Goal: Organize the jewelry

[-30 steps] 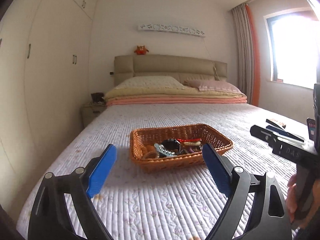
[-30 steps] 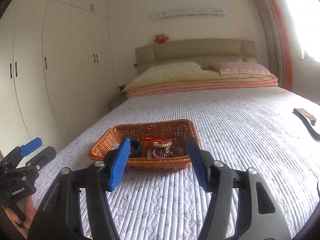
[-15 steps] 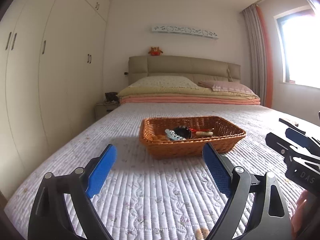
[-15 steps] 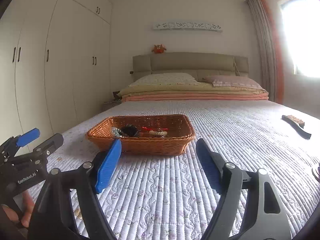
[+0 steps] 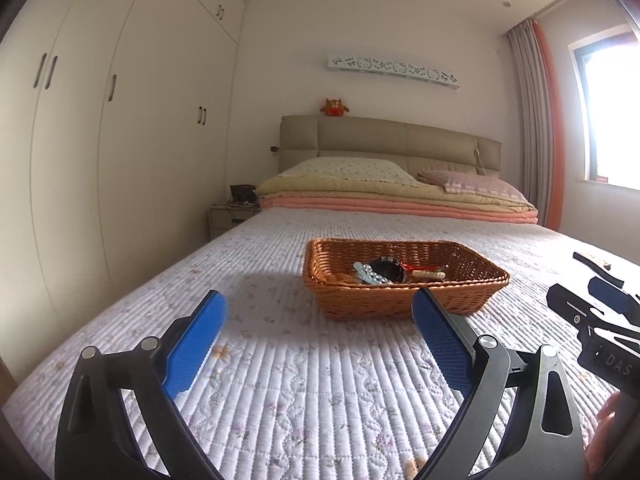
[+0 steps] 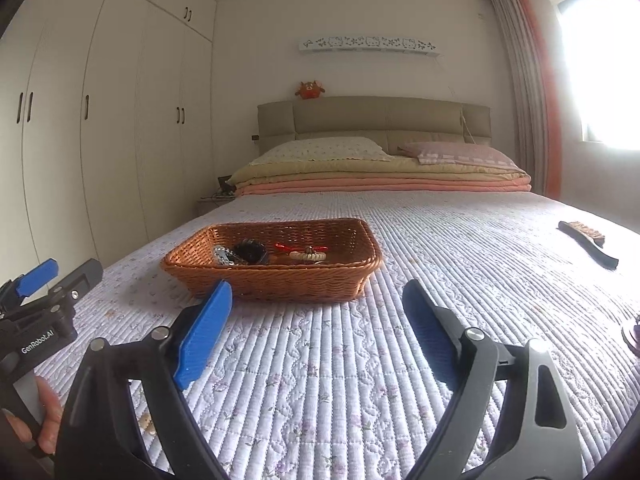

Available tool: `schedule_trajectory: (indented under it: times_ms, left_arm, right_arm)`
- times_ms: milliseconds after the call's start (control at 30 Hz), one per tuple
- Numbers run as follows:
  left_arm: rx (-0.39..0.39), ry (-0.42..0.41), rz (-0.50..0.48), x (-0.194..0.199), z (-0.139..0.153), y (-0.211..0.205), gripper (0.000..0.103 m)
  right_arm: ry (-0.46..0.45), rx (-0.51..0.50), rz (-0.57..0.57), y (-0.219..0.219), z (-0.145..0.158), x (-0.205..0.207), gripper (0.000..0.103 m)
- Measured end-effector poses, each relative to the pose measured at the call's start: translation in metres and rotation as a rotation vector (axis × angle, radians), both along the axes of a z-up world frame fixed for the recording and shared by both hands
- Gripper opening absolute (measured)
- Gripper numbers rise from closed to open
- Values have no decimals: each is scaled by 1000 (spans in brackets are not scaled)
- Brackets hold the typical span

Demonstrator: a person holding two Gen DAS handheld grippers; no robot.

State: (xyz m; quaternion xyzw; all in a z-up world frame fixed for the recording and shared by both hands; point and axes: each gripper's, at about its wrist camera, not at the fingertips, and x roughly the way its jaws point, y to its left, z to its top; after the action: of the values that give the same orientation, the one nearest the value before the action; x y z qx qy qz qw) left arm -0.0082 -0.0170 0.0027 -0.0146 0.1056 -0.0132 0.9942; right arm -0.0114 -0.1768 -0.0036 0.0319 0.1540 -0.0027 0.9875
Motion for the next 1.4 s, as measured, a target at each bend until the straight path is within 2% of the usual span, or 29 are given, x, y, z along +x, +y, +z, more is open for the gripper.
schedule_trajectory:
  times_ms: [933, 1067, 1400]
  left_arm:
    - [-11, 13, -1, 2, 0, 3, 95]
    - [-12, 15, -1, 2, 0, 4, 96]
    - [-14, 28, -6, 4, 0, 4, 96]
  right_arm:
    - [48, -5, -5, 2, -6, 8, 84]
    - [49, 1, -6, 1, -6, 8, 89]
    - [52, 3, -2, 0, -5, 8, 89]
